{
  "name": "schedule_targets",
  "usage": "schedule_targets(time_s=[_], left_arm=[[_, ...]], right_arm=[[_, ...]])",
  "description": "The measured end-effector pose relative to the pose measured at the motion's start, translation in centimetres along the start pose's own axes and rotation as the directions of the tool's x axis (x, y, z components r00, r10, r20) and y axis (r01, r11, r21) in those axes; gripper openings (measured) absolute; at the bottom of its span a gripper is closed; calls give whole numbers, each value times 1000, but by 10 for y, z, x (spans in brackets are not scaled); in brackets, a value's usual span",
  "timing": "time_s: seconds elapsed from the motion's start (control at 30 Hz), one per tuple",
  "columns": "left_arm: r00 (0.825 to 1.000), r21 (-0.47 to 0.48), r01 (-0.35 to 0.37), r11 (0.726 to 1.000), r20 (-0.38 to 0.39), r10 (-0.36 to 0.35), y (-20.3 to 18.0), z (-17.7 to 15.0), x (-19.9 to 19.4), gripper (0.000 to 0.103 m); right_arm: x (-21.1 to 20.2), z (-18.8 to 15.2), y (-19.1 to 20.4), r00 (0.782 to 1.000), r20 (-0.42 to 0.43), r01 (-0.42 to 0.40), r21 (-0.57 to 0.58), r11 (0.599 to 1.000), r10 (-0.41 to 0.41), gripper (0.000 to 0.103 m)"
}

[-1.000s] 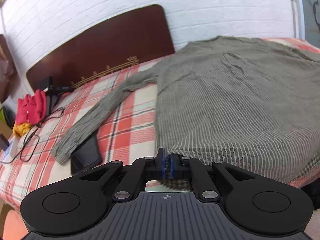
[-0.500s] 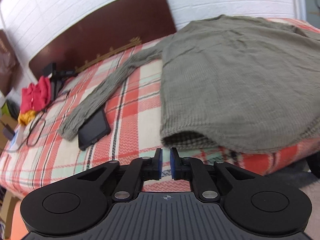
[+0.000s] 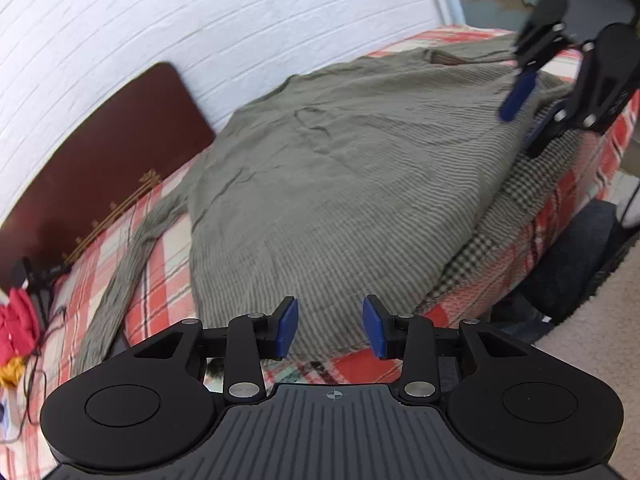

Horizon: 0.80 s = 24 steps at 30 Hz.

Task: Fold clothes
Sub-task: 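Open both grippers and smooth the shirt body flat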

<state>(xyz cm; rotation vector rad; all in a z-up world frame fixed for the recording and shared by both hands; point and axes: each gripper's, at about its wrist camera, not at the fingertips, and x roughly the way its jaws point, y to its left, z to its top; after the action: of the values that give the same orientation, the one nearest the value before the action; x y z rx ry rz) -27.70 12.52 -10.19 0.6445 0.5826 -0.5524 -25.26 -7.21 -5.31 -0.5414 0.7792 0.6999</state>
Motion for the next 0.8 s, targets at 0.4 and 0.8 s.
schedule_targets(time_s=[0.4,0.8], left_arm=[[992,-65,30,997,126,-22,27,35,23,58],[988,205,48,978,136,-77,2,66,83,61]], right_arm=[[55,34,-122,999,40,-45,527,849,28,4],[37,31,-130,998,35,19,509,861,-43,38]])
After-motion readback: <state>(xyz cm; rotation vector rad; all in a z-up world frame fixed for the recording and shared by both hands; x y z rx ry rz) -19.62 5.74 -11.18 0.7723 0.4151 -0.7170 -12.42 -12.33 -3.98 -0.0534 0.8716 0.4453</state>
